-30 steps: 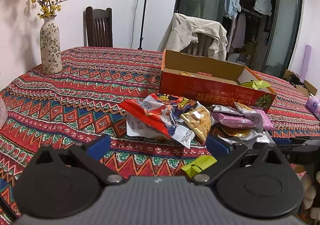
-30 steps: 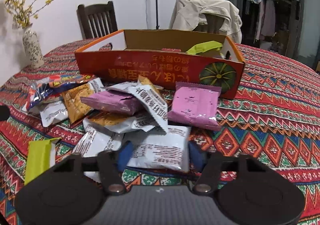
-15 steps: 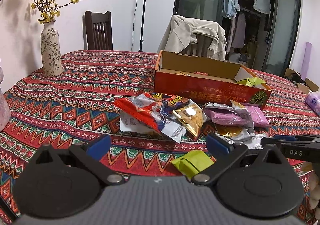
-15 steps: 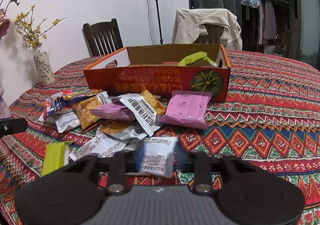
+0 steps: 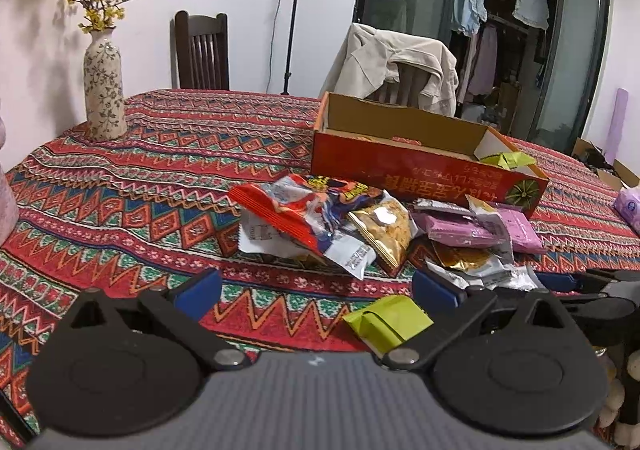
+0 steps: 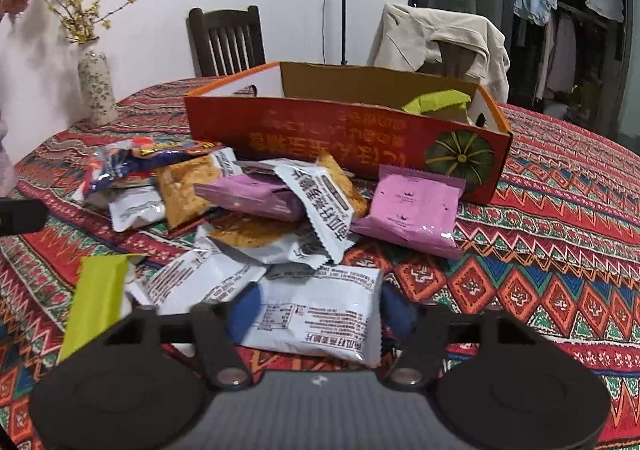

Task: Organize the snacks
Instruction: 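Lower the right gripper onto a white packet while the left approaches a yellow-green bar, then grasp the white packet with the right gripper while the left grasps another white packet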

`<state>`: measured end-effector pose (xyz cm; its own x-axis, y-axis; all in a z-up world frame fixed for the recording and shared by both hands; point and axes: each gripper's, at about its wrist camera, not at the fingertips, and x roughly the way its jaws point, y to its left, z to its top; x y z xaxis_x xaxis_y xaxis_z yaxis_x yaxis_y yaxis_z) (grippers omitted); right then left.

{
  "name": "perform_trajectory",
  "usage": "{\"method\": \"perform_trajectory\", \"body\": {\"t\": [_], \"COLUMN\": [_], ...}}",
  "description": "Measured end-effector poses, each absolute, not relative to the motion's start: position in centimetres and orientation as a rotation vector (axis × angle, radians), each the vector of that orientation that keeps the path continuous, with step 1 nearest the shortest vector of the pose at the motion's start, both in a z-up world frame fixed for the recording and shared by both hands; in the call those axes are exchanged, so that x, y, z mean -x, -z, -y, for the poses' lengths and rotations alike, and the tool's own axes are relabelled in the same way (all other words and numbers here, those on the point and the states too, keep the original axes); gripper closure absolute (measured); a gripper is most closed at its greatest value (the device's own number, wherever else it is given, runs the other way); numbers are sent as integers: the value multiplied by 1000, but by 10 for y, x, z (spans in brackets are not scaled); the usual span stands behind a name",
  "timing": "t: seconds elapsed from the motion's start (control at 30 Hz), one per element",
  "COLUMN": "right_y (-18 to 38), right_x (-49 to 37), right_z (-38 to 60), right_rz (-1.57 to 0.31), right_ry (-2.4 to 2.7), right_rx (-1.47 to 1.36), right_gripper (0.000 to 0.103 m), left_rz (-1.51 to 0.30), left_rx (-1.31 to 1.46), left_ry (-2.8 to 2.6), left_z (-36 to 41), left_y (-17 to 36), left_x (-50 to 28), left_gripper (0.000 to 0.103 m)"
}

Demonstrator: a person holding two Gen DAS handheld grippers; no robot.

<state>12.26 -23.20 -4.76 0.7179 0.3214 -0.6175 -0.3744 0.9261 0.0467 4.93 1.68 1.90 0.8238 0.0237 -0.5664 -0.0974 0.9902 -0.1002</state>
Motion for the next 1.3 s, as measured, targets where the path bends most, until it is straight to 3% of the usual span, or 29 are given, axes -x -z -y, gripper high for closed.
{"method": "perform_trajectory", "body": {"t": [0.13, 0.23, 0.63, 1.17, 1.23, 1.3], "right_y": [40, 33, 17, 30, 31, 33], "right_x": [-113, -108, -96, -101, -100, -101], "right_z": [235, 244, 290, 317, 318, 319], "right_rz": [-609, -582, -466, -452, -450, -457], "right_ry": [-370, -381, -326, -379, -387, -396], "right_rx": [100, 80, -24, -133, -143, -152], "right_gripper": [78, 86, 93, 93, 93, 93], "left_rz": [-611, -608, -604, -731, -748, -756], "left_rx": [120, 117, 93, -24, -34, -63], "left_ry": [-62, -60, -20, 35, 29, 18], "left_z": [-13, -10, 24, 91, 94, 98], "left_y": [-18, -20, -23, 9, 13, 17], "left_x": [-52, -53, -65, -104, -108, -110], "left_gripper": [0, 0, 0, 1, 7, 23]}}
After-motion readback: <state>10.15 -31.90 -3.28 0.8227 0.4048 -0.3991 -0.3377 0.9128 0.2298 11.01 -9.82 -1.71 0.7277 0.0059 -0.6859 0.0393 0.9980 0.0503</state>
